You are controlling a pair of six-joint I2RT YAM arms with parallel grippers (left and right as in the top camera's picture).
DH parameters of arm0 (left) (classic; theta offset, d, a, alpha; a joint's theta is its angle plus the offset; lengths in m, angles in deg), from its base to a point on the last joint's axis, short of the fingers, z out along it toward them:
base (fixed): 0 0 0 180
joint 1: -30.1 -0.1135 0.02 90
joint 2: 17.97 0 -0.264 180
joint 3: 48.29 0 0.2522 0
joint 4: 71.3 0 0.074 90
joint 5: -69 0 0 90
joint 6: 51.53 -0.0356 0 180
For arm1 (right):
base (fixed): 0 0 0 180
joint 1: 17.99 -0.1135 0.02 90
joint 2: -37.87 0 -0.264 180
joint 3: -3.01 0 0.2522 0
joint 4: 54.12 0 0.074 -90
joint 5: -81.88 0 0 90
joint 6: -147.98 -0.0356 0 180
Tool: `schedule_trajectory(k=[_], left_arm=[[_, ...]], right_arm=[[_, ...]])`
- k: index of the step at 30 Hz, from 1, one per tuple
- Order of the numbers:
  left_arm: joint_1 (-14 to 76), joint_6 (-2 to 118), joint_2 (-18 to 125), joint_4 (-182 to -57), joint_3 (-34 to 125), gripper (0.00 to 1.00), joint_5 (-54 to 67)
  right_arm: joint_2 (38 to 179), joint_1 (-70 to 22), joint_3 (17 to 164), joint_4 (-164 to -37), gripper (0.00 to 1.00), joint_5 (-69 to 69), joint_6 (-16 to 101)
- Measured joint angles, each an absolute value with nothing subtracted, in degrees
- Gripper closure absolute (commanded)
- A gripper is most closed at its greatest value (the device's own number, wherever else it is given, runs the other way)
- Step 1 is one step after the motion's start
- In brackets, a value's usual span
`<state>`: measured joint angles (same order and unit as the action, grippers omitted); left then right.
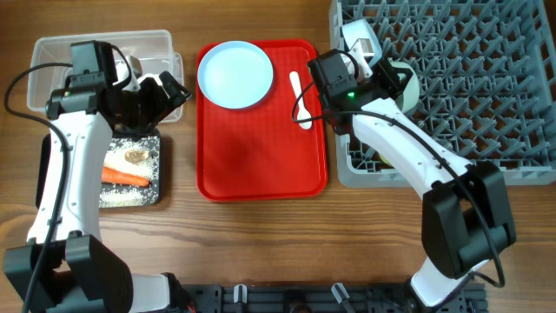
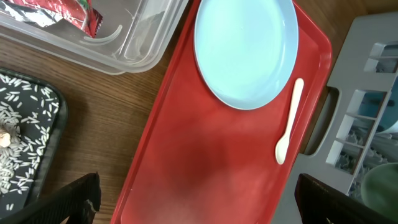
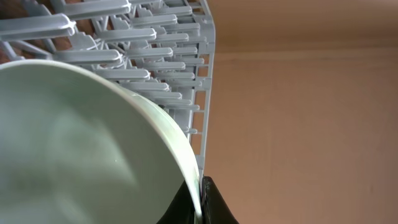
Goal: Sort waste into correct bins and load items into the dishwasher rack
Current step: 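Carry the green bowl right and place it in the dish rack, then reach the right gripper back toward the white plate on the red tray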
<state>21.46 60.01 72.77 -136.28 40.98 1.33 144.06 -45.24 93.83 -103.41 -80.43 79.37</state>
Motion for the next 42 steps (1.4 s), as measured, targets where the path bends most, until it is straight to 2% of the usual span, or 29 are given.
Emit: schedule_trajectory(k=[5,7,12,13,15,17,38,42], left_arm=[[21.5,60.0,72.8,-136.3,41.0,0.00,1.3],[21.5,60.0,72.8,-136.3,41.0,0.00,1.3],[21.5,60.0,72.8,-136.3,41.0,0.00,1.3],[21.5,60.0,72.8,-136.3,41.0,0.00,1.3],[21.5,60.0,72.8,-136.3,41.0,0.00,1.3],[21.5,60.0,72.8,-136.3,41.0,0.00,1.3],[21.5,60.0,72.8,-136.3,41.0,0.00,1.3],[21.5,60.0,72.8,-136.3,41.0,0.00,1.3]], right_arm=[[144.1,-47.2,93.8,-103.4,0.91,-80.4,79.8],[144.1,-48.5,93.6,-103.4,0.81,-80.2,80.2],[144.1,-52.0,93.1,-103.4,0.46,-79.1,81.6],[144.1,-52.8,93.1,-103.4,0.33,-78.9,82.6],[144.1,-53.8,93.0,-102.8,0.12,-78.6,83.5],[144.1,-54.1,93.0,-101.5,0.02,-78.6,84.5],[144.1,-54.0,93.0,-81.2,0.00,-68.3,86.6],[143.6,-54.0,93.1,-80.7,0.00,-62.2,86.5]])
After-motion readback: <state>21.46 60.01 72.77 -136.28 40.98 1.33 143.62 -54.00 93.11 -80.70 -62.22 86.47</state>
